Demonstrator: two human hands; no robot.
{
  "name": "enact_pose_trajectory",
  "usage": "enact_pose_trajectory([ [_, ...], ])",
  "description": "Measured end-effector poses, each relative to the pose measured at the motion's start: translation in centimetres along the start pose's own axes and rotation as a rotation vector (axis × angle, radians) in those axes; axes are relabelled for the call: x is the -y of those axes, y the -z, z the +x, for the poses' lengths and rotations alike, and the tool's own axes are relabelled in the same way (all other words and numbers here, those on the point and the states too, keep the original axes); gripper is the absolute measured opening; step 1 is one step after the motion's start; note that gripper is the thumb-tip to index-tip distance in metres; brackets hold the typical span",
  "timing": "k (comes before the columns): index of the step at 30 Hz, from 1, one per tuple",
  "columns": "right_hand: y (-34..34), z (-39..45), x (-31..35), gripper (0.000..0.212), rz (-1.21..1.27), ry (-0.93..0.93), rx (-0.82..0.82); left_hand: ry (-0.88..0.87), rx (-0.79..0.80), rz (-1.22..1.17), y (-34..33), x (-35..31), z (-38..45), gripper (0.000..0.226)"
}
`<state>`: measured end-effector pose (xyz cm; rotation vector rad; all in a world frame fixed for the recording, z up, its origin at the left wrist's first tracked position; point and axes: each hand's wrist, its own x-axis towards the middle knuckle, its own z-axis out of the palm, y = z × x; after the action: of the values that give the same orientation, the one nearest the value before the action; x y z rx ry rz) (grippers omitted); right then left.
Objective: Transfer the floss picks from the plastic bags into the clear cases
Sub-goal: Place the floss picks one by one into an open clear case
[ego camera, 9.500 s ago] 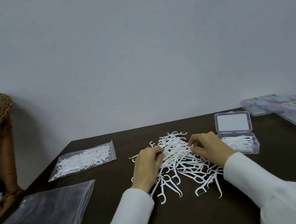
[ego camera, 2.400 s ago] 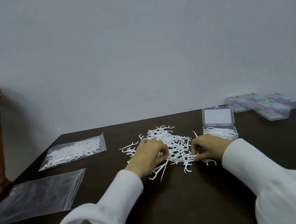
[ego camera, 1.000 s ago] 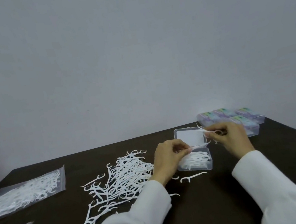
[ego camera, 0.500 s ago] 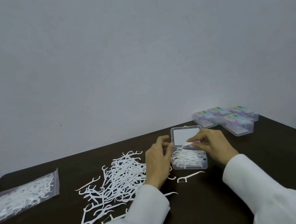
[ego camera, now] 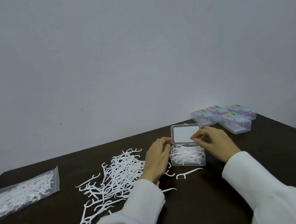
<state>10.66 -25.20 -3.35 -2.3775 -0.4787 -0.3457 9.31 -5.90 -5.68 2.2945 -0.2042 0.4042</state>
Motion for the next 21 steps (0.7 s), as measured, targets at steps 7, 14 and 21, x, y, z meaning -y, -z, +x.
enact_pose_trajectory([
  [7, 0.8, -0.1, -1.1, 0.013, -0.005, -0.108, 0.103, 0.075, -0.034, 0.086, 0.5, -0.2, 0.0, 0.021],
  [14, 0.6, 0.1, -1.2, 0.014, -0.011, -0.077, 0.09, 0.076, -0.06, 0.144, -0.1, -0.3, -0.3, 0.027],
  [21, 0.3, -0.2, -0.7, 0.008, -0.06, -0.057, 0.058, 0.033, -0.05, 0.235, -0.8, -0.2, -0.1, 0.037],
])
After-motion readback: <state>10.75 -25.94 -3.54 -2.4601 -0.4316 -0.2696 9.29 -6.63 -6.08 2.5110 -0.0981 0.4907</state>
